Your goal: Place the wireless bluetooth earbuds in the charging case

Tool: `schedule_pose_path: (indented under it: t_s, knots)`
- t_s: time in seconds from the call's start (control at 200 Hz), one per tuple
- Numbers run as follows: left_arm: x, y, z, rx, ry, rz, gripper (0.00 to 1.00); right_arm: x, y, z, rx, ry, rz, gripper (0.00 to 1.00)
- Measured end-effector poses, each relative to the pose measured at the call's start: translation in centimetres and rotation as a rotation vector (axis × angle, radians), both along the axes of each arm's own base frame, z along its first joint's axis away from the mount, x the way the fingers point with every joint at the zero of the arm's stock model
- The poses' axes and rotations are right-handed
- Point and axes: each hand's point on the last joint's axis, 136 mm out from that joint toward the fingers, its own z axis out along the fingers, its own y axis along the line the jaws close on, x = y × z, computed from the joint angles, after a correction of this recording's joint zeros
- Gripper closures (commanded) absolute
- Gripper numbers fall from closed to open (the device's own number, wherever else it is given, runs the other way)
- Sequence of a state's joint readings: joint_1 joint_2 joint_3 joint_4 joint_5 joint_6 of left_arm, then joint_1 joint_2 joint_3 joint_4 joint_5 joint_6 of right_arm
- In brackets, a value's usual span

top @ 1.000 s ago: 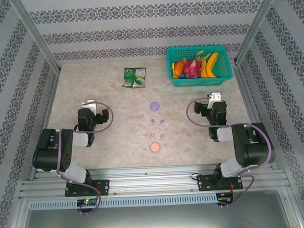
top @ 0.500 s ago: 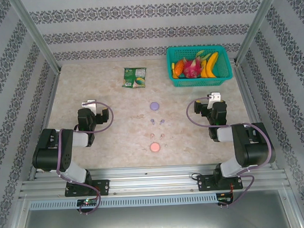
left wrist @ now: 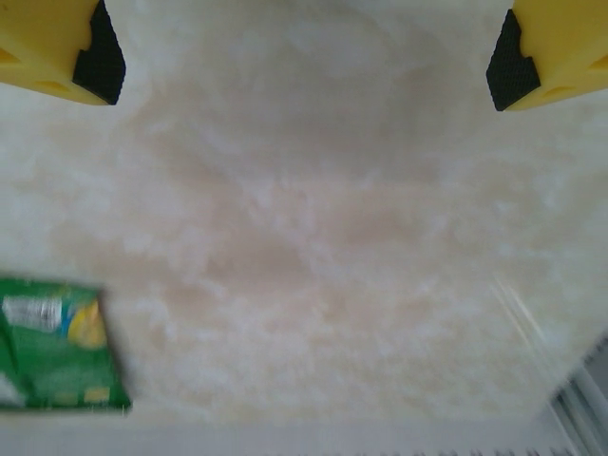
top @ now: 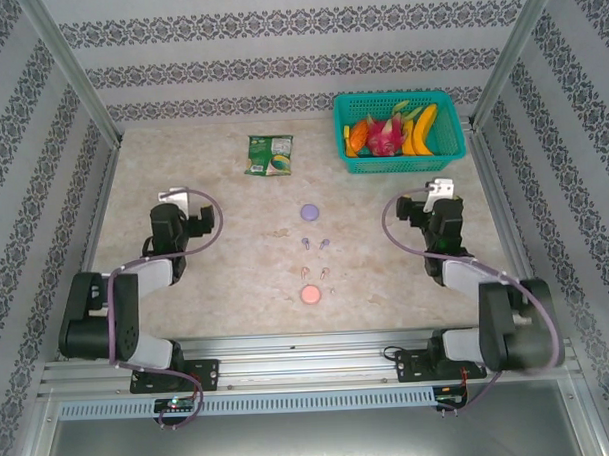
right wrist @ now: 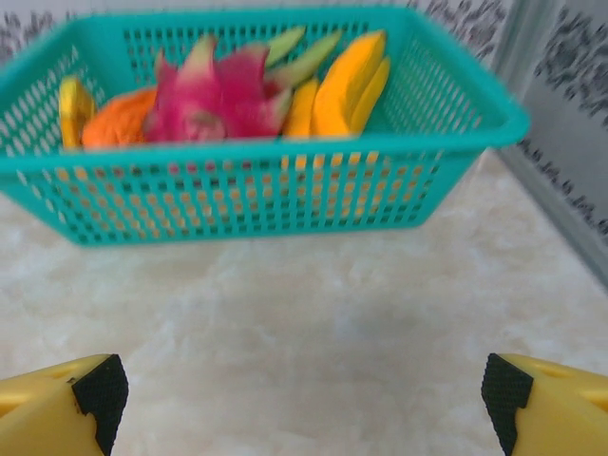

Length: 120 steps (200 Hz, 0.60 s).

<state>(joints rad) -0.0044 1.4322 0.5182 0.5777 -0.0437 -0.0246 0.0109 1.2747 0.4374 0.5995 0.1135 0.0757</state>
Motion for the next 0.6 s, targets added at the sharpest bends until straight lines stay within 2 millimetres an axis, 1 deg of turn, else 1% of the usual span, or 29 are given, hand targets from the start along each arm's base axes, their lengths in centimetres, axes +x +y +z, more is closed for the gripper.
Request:
schedule_pose_path:
  t_s: [0.08,0.165,0.215,0.255,0.325,0.39,0.435,0.51,0.55,0.6]
  knots:
    - [0.3,0.5,2.8,-0.014,-0.037,0.039,0.00,0.4,-0.3,3.2,0.046,-0.001,-0.033,0.02]
    - [0.7,0.8,5.0,-0.052,-0.037,0.074,0.00,0.5,-0.4,6.5,0.145,-0.007,-0.078,0.02]
    - [1.1,0.9,6.1,-0.085,-0.027,0.094,0.00,0.2,-0.5,7.8,0.199,-0.010,-0.098,0.02]
    - [1.3,0.9,7.0,-0.120,-0.014,0.110,0.00,-0.1,-0.4,8.2,0.238,-0.006,-0.100,0.02]
    - [1.5,0.8,8.2,-0.182,0.008,0.138,0.00,-0.8,0.5,7.6,0.297,0.034,-0.076,0.02]
    - [1.4,0.6,8.9,-0.245,0.037,0.157,0.00,-1.4,1.5,6.4,0.351,0.096,-0.044,0.03]
    - [1.1,0.2,9.2,-0.291,0.063,0.162,0.00,-1.8,2.3,5.4,0.383,0.144,-0.022,0.06]
    - [0.5,-0.5,8.8,-0.362,0.116,0.163,0.00,-2.8,4.2,3.8,0.425,0.234,0.020,0.10]
    - [0.1,-1.0,8.2,-0.396,0.148,0.160,0.00,-3.4,5.6,3.0,0.439,0.282,0.049,0.12]
    - [-0.7,-1.7,7.3,-0.444,0.194,0.156,0.00,-4.3,7.7,2.0,0.448,0.351,0.095,0.13]
